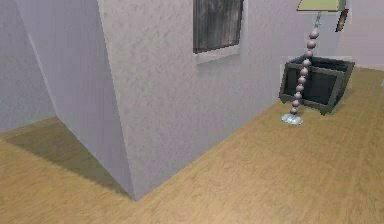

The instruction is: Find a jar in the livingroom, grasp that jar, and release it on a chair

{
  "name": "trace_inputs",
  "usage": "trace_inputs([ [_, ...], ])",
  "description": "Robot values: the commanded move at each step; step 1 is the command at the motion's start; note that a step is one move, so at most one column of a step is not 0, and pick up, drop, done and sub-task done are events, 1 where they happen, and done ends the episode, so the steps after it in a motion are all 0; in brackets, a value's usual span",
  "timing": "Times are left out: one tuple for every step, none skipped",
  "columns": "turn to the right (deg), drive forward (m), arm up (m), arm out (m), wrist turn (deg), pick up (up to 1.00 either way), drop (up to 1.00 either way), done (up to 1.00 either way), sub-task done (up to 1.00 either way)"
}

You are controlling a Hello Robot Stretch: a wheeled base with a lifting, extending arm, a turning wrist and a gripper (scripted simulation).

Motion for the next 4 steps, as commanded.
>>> trace_inputs([
  [0.0,0.00,0.00,0.00,45.0,0.00,0.00,0.00,0.00],
  [0.0,0.00,0.00,0.00,45.0,0.00,0.00,0.00,0.00],
  [0.0,0.00,0.00,0.00,45.0,0.00,0.00,0.00,0.00],
  [0.0,0.00,0.00,0.00,9.0,0.00,0.00,0.00,0.00],
])
